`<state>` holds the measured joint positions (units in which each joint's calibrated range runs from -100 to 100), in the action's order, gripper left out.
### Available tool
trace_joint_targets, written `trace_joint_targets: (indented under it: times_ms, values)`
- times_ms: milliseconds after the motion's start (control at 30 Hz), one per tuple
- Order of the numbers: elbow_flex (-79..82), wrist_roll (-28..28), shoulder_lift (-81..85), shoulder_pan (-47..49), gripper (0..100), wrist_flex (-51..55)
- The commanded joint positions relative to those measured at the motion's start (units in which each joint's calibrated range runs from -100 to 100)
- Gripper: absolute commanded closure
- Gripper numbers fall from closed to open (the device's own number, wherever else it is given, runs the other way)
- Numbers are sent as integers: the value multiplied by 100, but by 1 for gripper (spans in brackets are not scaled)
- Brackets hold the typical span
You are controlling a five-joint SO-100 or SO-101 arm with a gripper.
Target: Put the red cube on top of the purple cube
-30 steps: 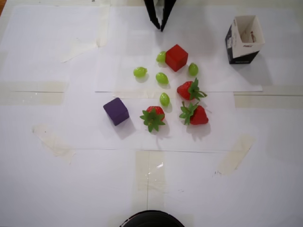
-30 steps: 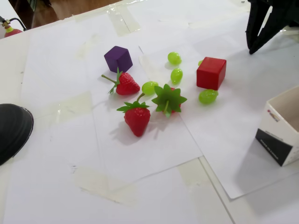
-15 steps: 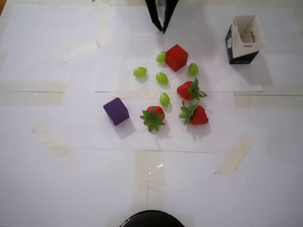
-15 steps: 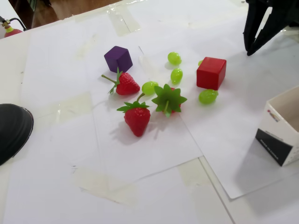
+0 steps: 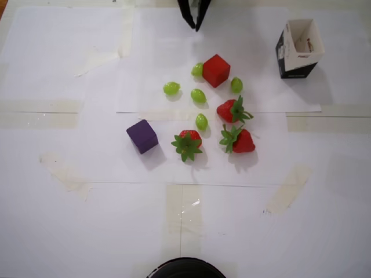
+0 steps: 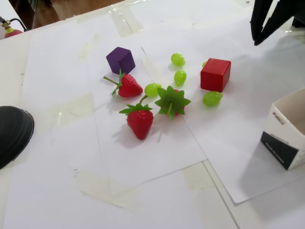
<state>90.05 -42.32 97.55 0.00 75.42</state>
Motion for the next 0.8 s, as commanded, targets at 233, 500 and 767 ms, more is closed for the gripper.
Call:
trace_joint_targets:
  times_ms: [233,500,767]
  values:
    - [-1286,-5,5,110,100,212]
    - [-1832,15,-13,162,100,375]
    - [-2232,103,-615,140,100,253]
